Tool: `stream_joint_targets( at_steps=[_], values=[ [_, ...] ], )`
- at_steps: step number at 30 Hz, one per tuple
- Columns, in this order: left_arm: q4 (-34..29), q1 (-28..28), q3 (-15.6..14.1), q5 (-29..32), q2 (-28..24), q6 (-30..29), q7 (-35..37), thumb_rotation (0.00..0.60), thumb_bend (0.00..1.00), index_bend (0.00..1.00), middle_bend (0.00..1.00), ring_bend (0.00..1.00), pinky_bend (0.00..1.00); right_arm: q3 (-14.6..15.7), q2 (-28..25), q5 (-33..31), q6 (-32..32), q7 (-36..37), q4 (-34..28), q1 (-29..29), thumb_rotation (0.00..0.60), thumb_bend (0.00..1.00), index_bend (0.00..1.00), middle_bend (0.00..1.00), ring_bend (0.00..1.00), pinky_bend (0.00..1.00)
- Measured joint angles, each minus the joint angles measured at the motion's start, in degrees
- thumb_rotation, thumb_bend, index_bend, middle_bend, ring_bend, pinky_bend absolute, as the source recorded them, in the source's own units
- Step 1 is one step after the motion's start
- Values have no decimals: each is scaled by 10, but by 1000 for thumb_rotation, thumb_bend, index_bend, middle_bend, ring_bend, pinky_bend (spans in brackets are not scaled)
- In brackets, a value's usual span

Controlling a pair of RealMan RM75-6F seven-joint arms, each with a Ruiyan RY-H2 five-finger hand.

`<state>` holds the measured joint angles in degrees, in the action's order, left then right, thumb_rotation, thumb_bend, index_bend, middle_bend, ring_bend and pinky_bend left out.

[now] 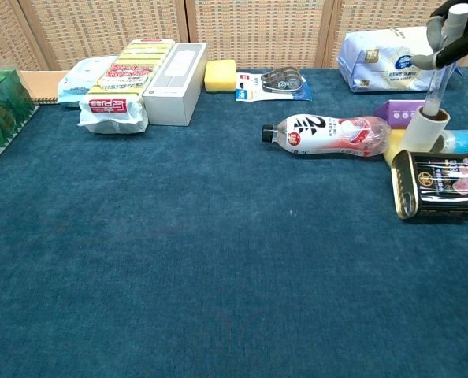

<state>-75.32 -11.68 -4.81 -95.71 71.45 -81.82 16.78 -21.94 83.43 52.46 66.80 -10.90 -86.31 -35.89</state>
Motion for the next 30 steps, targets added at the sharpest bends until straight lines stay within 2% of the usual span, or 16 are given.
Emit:
stream_joint_targets(
  at_steps=[12,18,23,30],
  values=[
    [1,0,1,2,-1,0,3,387,0,0,0,0,32,-2,37,-11,-18,2,66,-18,600,401,812,994,1000,953],
    [2,0,0,2,-1,1,4,388,0,0,0,0,32,-1,47,-13,-25,4,89,-21,600,393,810,957,993,859],
    [2,-1,1,2,-1,1,5,387,0,0,0,0,32,0,52,-19,-33,8,107,-20,600,385,775,879,886,729],
    [1,-1,0,1,-1,0,4,385,0,0,0,0,32,1,54,-20,-38,16,118,-14,600,376,700,761,755,649]
  ],
)
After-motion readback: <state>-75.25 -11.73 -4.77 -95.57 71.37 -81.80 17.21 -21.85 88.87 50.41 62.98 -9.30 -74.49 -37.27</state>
